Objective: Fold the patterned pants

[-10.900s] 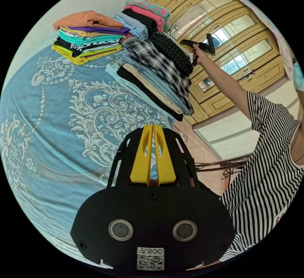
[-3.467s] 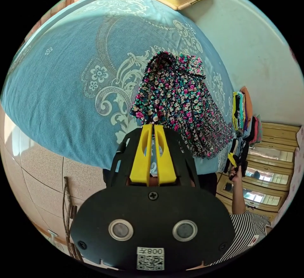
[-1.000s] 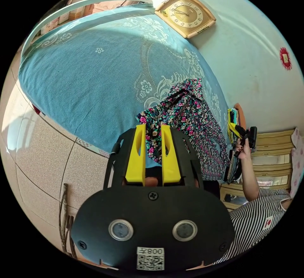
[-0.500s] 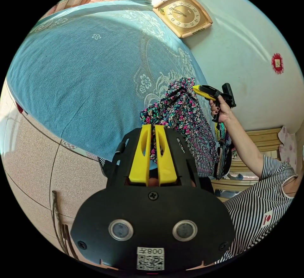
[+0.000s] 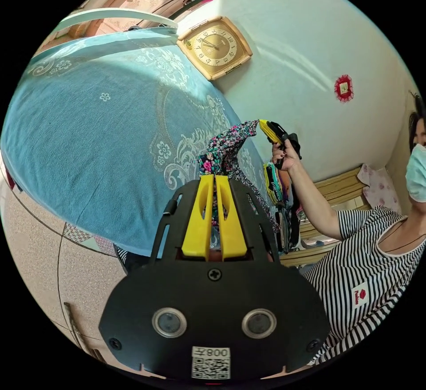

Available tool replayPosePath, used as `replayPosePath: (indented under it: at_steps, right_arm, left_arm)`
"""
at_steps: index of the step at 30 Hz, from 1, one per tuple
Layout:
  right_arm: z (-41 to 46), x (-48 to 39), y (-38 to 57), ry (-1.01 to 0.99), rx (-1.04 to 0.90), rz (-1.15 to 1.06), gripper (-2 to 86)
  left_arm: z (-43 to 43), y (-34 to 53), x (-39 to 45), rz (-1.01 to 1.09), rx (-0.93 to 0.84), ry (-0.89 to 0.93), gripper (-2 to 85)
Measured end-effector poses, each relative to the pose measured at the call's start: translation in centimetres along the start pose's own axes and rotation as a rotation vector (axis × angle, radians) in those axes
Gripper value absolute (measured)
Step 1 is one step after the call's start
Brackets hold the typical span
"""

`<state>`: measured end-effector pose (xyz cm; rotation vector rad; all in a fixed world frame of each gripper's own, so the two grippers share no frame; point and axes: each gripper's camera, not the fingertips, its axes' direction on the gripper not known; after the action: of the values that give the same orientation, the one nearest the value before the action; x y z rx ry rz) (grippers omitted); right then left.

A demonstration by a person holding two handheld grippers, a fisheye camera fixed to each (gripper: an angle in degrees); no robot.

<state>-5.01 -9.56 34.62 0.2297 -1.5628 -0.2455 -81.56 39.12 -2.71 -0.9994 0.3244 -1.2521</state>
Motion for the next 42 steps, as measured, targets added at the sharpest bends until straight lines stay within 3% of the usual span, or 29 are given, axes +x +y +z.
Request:
replayPosePath:
  at_steps: [6,10,14,16,24,29,35,42]
  right_arm:
    - [1.3,-7.9,-3.2,0.004,0.045,-0.214,0.0]
    - [8.7,-11.8,-5.2,0.164,-0.203,-0.346,0.1]
    - [14.3,-9.0,-3.9,0.32,-0.497,-0.267,0.7]
    - [13.2,-7.5,-3.0,0.301,-0.49,-0.217,1.1]
    - [-4.8,-3.8,3.8,0.296,-0.248,-0.134,1.9]
    - [-21.0,-0.8,15.0,0.416,-0.046,0.055,2.7]
    - [-34.1,1.0,29.9,0.545,0.093,0.319,4.0]
    - [-43.5,2.7,42.0,0.559,0.205,0.526,5.6]
  left_arm:
    - [0.2,-0.9,2.4,0.045,0.101,0.035,0.4]
    - [1.5,-0.5,1.3,-0.076,0.109,-0.016,0.5]
    - [4.1,1.1,-0.3,-0.26,0.041,-0.09,0.5]
    - [4.8,1.6,0.4,-0.276,0.053,-0.097,0.6]
    - [8.5,0.5,7.6,-0.116,0.067,-0.153,1.8]
    - [17.9,-2.5,15.0,0.073,-0.138,-0.008,3.6]
    - [32.1,-3.2,25.8,0.246,-0.423,0.182,5.8]
    - [45.8,-1.0,37.4,0.482,-0.692,0.107,6.6]
